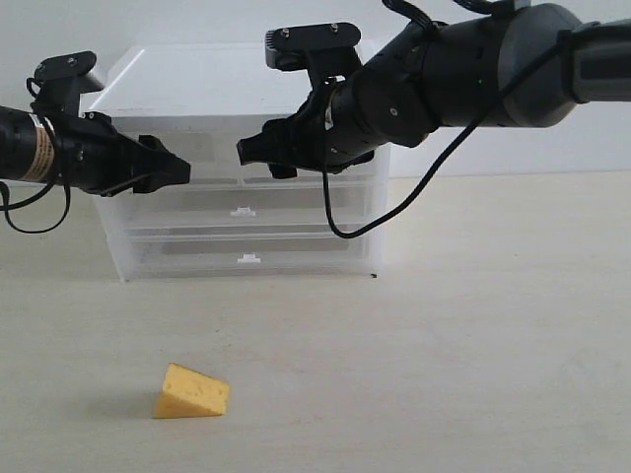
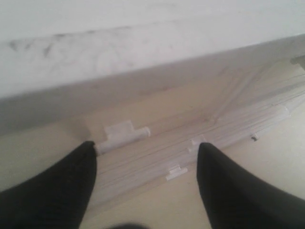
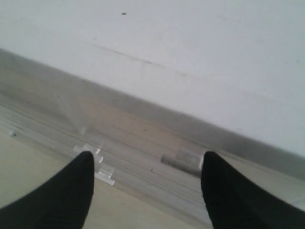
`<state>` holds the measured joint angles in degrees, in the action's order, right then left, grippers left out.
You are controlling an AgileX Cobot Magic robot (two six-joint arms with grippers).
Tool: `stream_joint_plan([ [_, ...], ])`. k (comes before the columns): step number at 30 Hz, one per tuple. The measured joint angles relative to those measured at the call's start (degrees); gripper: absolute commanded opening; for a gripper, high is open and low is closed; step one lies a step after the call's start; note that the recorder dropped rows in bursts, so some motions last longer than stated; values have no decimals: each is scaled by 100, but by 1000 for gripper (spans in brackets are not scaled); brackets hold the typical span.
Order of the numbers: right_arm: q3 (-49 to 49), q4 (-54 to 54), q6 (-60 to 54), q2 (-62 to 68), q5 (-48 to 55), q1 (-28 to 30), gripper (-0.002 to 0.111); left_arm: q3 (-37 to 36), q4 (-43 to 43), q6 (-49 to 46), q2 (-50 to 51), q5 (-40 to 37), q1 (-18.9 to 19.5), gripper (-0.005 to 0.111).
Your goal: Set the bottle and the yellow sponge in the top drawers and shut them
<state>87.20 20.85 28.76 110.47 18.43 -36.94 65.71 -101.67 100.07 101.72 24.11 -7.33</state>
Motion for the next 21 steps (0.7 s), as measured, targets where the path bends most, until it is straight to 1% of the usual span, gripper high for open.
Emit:
stream_joint_plan([
  [4,0,69,0,0,10,0,59,4,0,-48,2,218,12,70],
  [10,0,131,0,0,44,0,59,-38,0,-208,-64,466,57,71],
  [12,0,131,10,0,65,0,59,-131,11,-64,-142,561,69,70],
  [14,0,151,21,0,88,0,59,-196,11,307,-228,807,140,69],
  [17,0,139,21,-10,85,-13,59,-232,11,683,-272,1540,304,65],
  [18,0,116,32,-10,98,-34,59,-291,109,743,-272,1965,400,65],
  [21,0,65,43,30,189,-37,59,-546,768,674,-272,2522,633,65],
])
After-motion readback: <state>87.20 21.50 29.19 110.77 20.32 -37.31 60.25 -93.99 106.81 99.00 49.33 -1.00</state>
